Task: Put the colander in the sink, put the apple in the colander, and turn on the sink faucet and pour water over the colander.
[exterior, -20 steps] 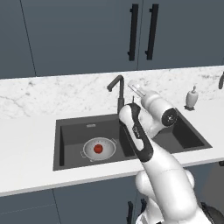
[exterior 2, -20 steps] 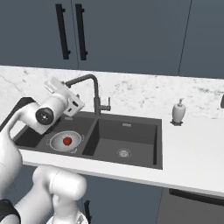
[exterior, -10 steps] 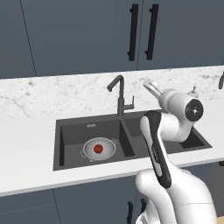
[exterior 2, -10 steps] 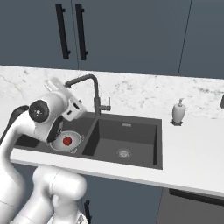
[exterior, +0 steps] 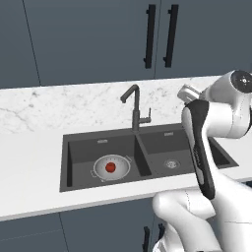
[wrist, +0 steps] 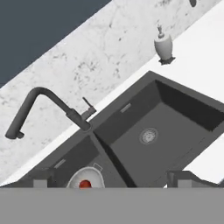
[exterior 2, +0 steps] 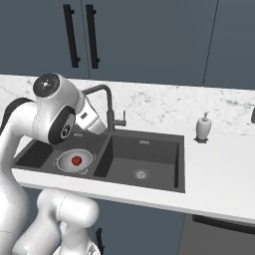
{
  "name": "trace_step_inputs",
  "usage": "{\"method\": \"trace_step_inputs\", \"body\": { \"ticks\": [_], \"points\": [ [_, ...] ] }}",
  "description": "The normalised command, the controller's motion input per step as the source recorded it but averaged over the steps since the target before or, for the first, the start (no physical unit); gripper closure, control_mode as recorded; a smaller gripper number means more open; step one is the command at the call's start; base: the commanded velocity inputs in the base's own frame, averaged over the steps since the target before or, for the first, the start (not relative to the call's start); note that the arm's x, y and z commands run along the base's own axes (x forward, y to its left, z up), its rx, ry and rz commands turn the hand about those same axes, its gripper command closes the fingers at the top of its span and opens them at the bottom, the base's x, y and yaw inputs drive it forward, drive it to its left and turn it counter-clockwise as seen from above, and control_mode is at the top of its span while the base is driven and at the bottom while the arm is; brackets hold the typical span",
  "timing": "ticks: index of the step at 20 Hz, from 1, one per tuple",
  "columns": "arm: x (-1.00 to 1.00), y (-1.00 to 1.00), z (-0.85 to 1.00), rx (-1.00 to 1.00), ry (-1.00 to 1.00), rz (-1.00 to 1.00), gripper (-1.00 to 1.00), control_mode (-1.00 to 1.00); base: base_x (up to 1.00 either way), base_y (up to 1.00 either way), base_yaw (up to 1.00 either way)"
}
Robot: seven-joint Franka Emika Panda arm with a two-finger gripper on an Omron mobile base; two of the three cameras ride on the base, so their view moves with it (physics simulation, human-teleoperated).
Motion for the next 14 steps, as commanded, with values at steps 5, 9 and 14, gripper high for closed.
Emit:
{"method": "trace_step_inputs", "body": {
  "ticks": [5,9,14],
  "points": [
    [-0.29,-0.24,-0.34,-0.22,0.10,0.00,-1.00,-1.00,0.00,0.00,0.00],
    [-0.08,-0.23,-0.51,-0.15,0.00,0.12,-1.00,-1.00,0.00,0.00,0.00],
    [0.00,-0.21,-0.57,-0.17,-0.12,0.66,-1.00,-1.00,0.00,0.00,0.00]
  ]
}}
